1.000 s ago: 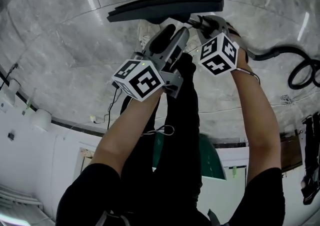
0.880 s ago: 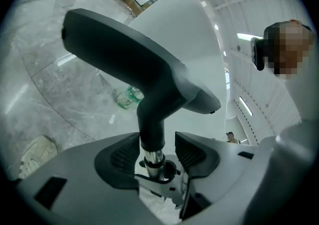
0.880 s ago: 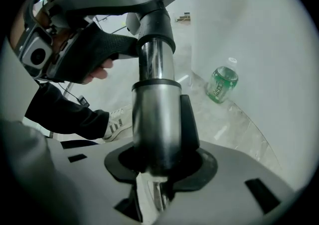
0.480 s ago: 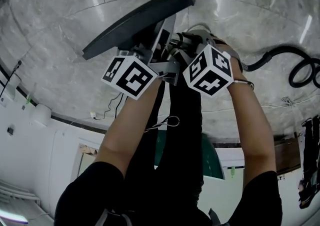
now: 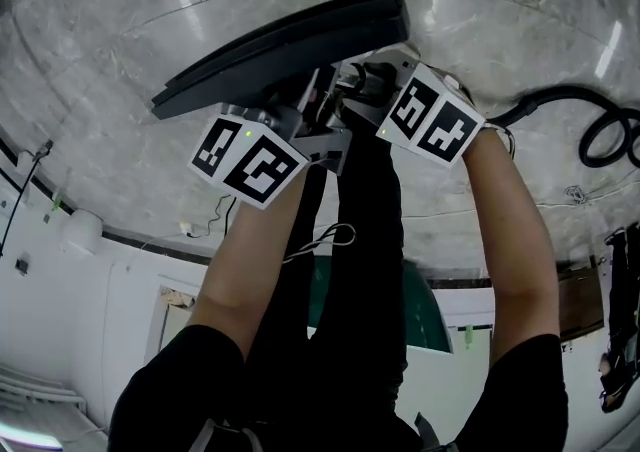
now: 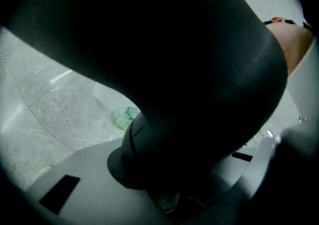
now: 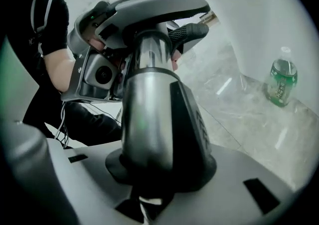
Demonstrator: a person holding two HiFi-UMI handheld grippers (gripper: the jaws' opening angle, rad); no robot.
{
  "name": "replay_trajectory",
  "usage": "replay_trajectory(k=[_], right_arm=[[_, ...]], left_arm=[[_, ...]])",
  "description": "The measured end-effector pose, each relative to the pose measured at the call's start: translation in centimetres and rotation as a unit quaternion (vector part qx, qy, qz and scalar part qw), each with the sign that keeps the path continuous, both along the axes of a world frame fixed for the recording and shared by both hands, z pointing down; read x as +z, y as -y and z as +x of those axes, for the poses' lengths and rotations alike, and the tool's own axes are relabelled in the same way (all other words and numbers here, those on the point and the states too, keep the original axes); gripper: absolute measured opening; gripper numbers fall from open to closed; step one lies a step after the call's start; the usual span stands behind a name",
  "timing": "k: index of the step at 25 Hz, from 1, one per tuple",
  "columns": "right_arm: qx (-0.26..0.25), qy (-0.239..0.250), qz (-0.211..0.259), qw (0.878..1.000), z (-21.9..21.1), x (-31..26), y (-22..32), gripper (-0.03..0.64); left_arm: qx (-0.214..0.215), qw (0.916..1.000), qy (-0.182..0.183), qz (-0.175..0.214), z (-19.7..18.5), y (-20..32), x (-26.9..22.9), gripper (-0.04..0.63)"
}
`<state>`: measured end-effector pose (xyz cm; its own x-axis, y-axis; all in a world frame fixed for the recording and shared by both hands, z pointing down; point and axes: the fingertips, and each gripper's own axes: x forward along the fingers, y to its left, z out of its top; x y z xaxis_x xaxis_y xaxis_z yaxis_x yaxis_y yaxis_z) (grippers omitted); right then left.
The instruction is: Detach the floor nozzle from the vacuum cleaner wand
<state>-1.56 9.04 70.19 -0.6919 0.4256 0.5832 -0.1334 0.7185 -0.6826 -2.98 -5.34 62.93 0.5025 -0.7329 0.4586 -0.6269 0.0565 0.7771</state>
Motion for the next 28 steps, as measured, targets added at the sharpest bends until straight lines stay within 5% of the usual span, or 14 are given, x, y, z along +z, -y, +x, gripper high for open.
replay_trajectory(k=[4,8,10,12,15,17,20,23,25,28], right_arm=[[0.012,-0.008,0.052,0.999,-0.2,0.8,0.3,0.118],[0.081,-0.032,0.122,0.989,-0.9,0.7,0.9,0.107],[0.076,0.0,0.071,0.995,-1.6,-0.4,-1.1,0.104],[0.021,0.057,-0.034,0.998,-1.9,-2.0,-3.9,0.104],[-0.046,0.139,-0.173,0.974,-1.4,-4.9,-6.8,0.104],[-0.014,0.137,-0.137,0.981,-2.2,-4.8,-5.8,0.099],[0.087,0.05,0.034,0.994,-3.3,-1.8,-3.6,0.095],[0.171,-0.042,0.164,0.971,-3.5,0.4,-1.4,0.095],[0.199,-0.038,0.158,0.966,-4.5,0.5,-0.9,0.09],[0.132,0.04,0.023,0.99,-5.8,-0.3,-4.3,0.087]], left_arm=[[-0.009,0.9998,0.004,-0.014,-0.4,-0.2,0.8,0.107],[0.003,0.9997,0.021,-0.01,-0.4,-0.4,-0.1,0.103],[0.028,0.9991,0.027,-0.014,-0.3,-1.4,-0.8,0.103],[0.047,0.9983,0.02,-0.029,-0.3,-2.6,-0.8,0.103],[0.07,0.9964,0.006,-0.047,0.3,-4.0,-1.5,0.104],[0.087,0.9957,0.015,-0.03,0.3,-3.6,-2.1,0.104],[0.089,0.9953,0.035,-0.019,-0.4,-2.9,-1.8,0.103],[0.084,0.9941,0.063,-0.026,-1.0,-1.9,-1.3,0.103],[0.086,0.9923,0.08,-0.039,-1.6,-1.7,-0.6,0.103],[0.088,0.9891,0.088,-0.079,-2.7,-3.1,0.7,0.103]])
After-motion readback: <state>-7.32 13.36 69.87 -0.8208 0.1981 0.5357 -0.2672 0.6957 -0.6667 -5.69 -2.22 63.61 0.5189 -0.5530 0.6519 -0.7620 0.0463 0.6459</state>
